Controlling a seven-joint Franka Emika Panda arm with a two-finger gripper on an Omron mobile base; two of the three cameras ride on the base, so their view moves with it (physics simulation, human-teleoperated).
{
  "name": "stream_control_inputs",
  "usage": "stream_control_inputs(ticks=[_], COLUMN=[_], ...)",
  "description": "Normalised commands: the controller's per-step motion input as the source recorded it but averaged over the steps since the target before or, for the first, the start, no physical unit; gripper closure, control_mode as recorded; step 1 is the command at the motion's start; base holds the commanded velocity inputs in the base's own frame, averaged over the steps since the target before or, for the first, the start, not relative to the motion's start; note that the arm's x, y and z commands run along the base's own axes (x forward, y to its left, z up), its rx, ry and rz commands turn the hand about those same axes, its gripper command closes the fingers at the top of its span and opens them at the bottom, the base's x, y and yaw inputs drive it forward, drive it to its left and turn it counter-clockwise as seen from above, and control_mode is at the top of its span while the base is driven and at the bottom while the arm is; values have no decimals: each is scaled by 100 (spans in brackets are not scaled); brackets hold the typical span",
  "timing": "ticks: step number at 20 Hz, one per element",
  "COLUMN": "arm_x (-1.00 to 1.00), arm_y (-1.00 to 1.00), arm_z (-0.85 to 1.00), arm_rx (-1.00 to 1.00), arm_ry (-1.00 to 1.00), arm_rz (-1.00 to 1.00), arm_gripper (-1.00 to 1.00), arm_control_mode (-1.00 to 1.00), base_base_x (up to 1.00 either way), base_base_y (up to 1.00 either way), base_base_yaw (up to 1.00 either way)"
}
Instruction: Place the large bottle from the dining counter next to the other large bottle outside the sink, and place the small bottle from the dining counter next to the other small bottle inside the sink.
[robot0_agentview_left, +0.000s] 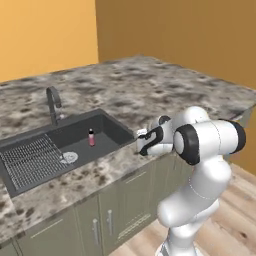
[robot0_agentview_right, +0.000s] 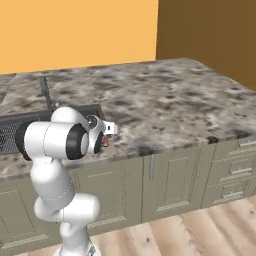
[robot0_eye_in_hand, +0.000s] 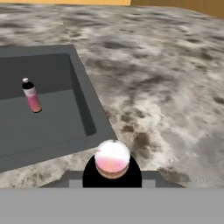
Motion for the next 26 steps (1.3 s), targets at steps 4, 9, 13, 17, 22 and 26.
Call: stream_control_inputs(ticks=[4,9,13,17,22,26], arm_x=[0,0,0,0,0,0], arm_y=[0,0,0,0,0,0], arm_z=[0,0,0,0,0,0], arm_rx=[0,0,0,0,0,0], arm_ry=[0,0,0,0,0,0], arm_rz=[0,0,0,0,0,0], arm_gripper=[100,100,100,100,100,100], arm_control_mode=[100,100,100,100,100,100], base_base_x=[76,34,29,19,5,19], base_base_y=[-24,0,0,0,0,0], base_base_yaw=[43,25,29,30,24,17])
